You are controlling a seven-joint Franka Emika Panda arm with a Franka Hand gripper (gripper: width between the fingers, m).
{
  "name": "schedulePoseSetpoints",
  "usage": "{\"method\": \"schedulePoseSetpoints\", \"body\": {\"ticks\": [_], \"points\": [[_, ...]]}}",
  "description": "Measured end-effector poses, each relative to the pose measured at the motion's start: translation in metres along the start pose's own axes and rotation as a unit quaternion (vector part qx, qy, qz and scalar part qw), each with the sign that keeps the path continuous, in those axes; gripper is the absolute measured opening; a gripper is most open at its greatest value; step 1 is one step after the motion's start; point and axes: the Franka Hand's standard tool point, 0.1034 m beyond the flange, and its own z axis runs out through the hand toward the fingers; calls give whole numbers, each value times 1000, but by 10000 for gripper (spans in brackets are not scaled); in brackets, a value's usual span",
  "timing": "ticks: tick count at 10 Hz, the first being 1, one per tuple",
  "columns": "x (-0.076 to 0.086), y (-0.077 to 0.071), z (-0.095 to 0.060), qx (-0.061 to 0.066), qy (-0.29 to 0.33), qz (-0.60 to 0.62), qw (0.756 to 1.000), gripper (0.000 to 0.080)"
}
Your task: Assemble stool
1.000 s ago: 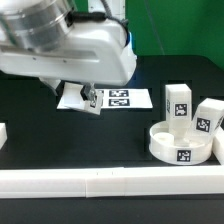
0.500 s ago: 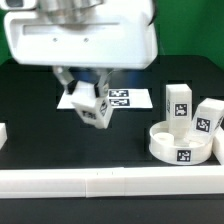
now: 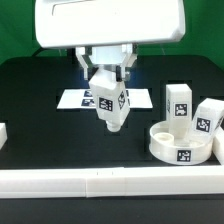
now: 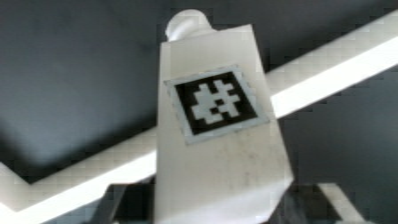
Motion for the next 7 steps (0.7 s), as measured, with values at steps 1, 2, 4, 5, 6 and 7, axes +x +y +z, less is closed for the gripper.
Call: {"method": "schedulePoseSetpoints", "body": {"ticks": [1, 2, 4, 5, 6, 7], "points": [[0, -2, -1, 2, 3, 2, 1000, 320], [-7, -13, -4, 14, 15, 10, 1000, 320], [-15, -39, -9, 37, 71, -4, 997, 320], [-16, -50, -12, 48, 121, -18, 991, 320], [-20, -48, -6, 44, 109, -22, 993, 320], [-19, -47, -7, 44, 109, -20, 993, 320]]}}
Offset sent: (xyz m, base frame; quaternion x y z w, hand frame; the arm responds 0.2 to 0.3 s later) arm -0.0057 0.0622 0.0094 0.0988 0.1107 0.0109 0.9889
